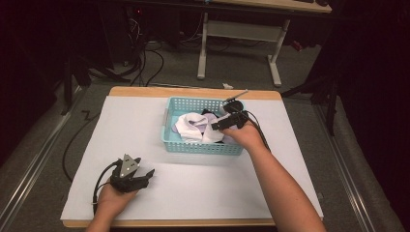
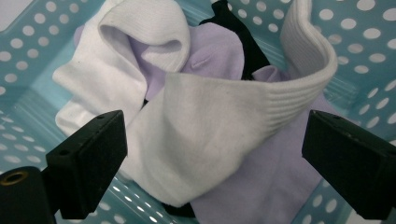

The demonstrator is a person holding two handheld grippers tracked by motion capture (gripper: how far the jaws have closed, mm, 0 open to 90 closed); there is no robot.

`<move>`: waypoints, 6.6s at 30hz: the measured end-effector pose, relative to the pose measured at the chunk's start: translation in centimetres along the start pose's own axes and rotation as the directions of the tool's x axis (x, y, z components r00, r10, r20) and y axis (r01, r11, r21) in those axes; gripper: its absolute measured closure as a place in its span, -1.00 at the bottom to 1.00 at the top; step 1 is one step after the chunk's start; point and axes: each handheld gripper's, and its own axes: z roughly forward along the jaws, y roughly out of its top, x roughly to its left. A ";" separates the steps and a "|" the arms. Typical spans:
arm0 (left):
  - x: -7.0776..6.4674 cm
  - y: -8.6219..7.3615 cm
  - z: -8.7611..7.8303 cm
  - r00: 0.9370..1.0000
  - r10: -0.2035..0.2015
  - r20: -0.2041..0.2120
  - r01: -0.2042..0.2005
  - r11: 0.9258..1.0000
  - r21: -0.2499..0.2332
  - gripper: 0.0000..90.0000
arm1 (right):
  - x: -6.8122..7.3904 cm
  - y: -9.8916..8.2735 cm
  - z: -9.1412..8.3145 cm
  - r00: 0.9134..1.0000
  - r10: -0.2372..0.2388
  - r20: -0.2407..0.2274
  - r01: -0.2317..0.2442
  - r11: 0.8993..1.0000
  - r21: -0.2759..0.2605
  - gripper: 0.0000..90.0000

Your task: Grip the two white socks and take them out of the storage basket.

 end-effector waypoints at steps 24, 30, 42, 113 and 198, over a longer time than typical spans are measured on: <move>0.0 0.0 0.0 1.000 0.006 0.008 -0.006 1.000 0.002 -0.27 | -0.6 0.4 2.5 0.996 0.040 -0.077 -0.032 0.994 0.103 0.41; 0.0 0.0 0.0 1.000 0.006 0.008 -0.006 1.000 0.003 -0.27 | -0.5 0.4 2.2 0.996 0.013 -0.085 -0.006 0.996 0.092 0.71; 0.0 0.0 0.0 1.000 0.009 0.007 -0.009 1.000 0.007 -0.27 | -0.8 0.5 -0.1 0.992 -0.005 -0.124 0.010 0.999 0.041 0.81; -0.2 0.0 0.1 1.000 0.024 0.007 -0.024 1.000 0.008 -0.28 | -1.2 -6.5 -14.8 0.975 -0.070 -0.211 0.029 0.981 -0.191 0.80; -0.4 0.0 0.0 0.999 0.033 0.000 -0.033 0.999 0.006 -0.29 | 1.1 -19.6 -5.3 0.991 -0.010 -0.130 -0.005 0.994 -0.110 0.23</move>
